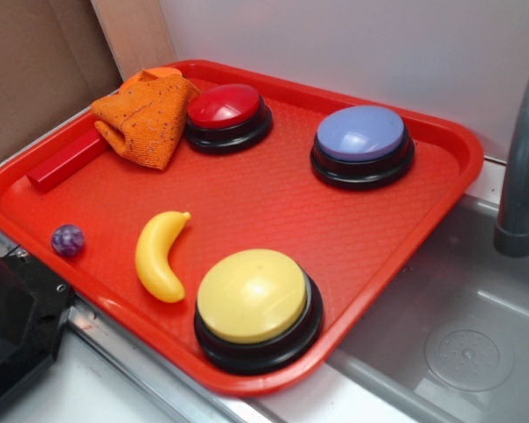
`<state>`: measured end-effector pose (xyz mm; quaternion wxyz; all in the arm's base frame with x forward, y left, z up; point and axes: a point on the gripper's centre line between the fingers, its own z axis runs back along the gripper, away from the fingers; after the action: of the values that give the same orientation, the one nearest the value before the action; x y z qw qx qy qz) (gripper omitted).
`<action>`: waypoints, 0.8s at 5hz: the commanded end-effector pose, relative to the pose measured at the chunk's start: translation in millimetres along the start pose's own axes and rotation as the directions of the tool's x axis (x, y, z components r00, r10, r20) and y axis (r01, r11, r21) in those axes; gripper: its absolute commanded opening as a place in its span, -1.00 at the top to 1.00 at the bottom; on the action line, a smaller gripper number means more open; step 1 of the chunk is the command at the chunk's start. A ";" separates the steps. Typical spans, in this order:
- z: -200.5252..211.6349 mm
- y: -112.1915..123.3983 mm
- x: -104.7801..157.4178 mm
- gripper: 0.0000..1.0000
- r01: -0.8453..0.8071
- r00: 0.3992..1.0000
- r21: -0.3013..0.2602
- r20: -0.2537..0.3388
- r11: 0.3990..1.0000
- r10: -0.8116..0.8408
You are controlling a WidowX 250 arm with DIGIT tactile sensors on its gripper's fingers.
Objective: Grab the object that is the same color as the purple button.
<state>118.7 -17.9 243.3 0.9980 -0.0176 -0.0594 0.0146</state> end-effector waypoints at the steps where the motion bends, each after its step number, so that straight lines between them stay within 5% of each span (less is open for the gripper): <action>1: 0.0 0.0 0.0 -1.00 0.000 1.000 0.000 0.000 1.000 0.000; 3: -71.9 7.0 6.1 -1.00 -0.170 0.985 -0.115 0.003 0.979 0.172; 4: -112.0 16.4 8.9 -1.00 -0.251 0.966 -0.125 0.026 0.960 0.257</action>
<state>135.3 -4.1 126.4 0.9841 -0.0831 -0.0650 0.1428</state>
